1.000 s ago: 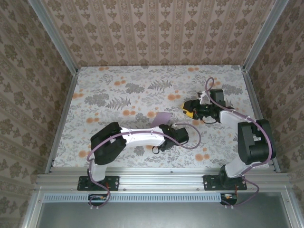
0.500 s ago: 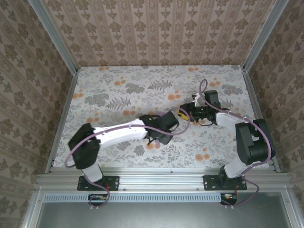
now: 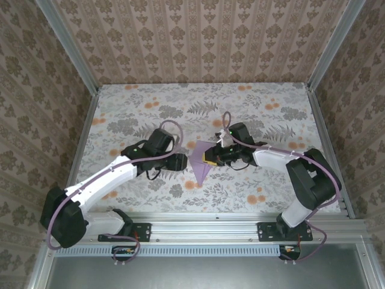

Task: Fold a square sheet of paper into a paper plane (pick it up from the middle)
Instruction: Fold the wing for the fifth time at the center of the table.

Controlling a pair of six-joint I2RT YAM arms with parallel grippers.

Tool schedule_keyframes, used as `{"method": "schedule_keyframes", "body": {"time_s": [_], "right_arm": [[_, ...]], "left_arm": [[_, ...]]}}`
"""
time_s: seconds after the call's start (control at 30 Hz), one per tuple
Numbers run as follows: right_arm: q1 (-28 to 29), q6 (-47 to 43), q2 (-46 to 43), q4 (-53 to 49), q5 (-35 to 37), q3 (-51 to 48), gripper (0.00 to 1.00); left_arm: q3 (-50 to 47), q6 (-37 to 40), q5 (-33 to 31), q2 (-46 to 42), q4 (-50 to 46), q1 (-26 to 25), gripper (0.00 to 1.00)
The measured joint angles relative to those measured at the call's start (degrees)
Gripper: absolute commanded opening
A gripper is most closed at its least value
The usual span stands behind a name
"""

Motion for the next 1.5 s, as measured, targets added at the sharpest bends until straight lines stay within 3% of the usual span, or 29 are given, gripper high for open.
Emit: {"method": "schedule_keyframes", "body": {"time_s": [0.13,0.33,0.77,1.23,1.5], "right_arm": [[2.7,-1.4,2.4,-2.5,3.6,2.2,0.19],[4.2,-3.9,5.0,-5.7,7.4,4.6,0.16],[3.7,-8.5,7.7,-11.8,12.0,5.5,0.13],[0.2,-8.9,9.8,-8.2,10.4,1.6,0.09],[-0.6,-9.0,9.8,-5.3,8.7,0.0,0.07]], "left_arm": [[-4.0,-1.9,4.8,-0.7,3.2,4.9,0.73],[-6.4,-3.5,9.3,-0.7,6.9,7.8,0.74],[-8.2,-4.0,13.1,0.6,10.6,8.5,0.74],[-9.1,-6.2,15.8,3.8,14.6,8.4,0.73],[-11.6,-12.0,14.6,6.4,20.3,4.8,0.71]]}}
